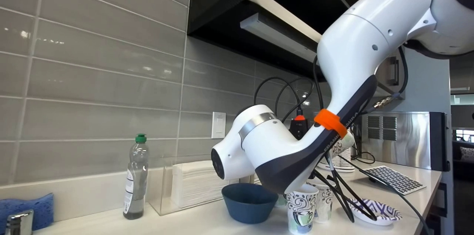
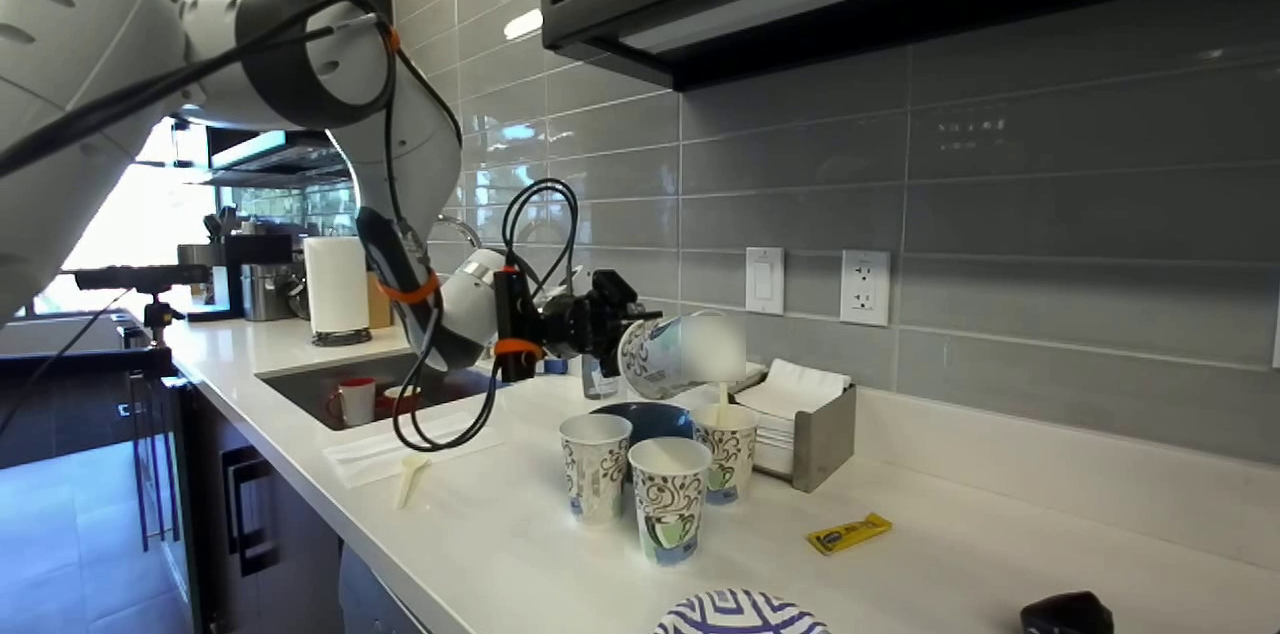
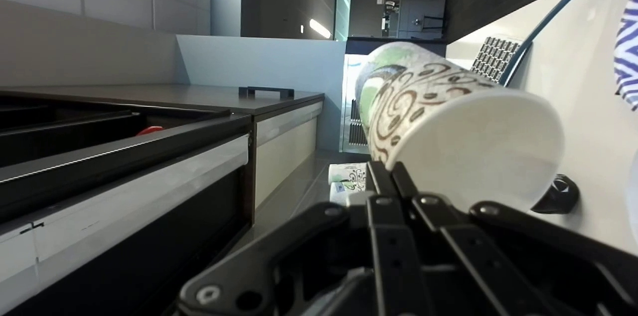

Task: Pick up the coffee up and pour the beans into the two coffee cups

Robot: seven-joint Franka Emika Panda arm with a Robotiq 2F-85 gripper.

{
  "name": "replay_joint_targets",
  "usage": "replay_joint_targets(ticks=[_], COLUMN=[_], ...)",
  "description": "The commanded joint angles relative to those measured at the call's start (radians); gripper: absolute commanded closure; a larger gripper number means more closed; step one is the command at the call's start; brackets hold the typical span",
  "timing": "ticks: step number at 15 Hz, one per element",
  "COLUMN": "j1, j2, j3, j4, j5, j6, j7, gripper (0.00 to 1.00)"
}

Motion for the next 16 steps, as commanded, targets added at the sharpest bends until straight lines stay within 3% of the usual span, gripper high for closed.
replay_joint_targets(ticks=[1, 9, 13, 16], j1=[0.016, 0.026, 0.008, -0.007], j2=[0.046, 0.105, 0.077, -0.005], j3=[-0.01, -0.01, -0.002, 0.004], j4=[0.049, 0.101, 0.095, 0.025], j5=[-0.047, -0.092, -0.06, -0.021], j6=[-0.045, -0.092, -0.067, -0.073], j7=[-0.051, -0.106, -0.09, -0.066], gripper=[0.99, 0.99, 0.99, 0.99])
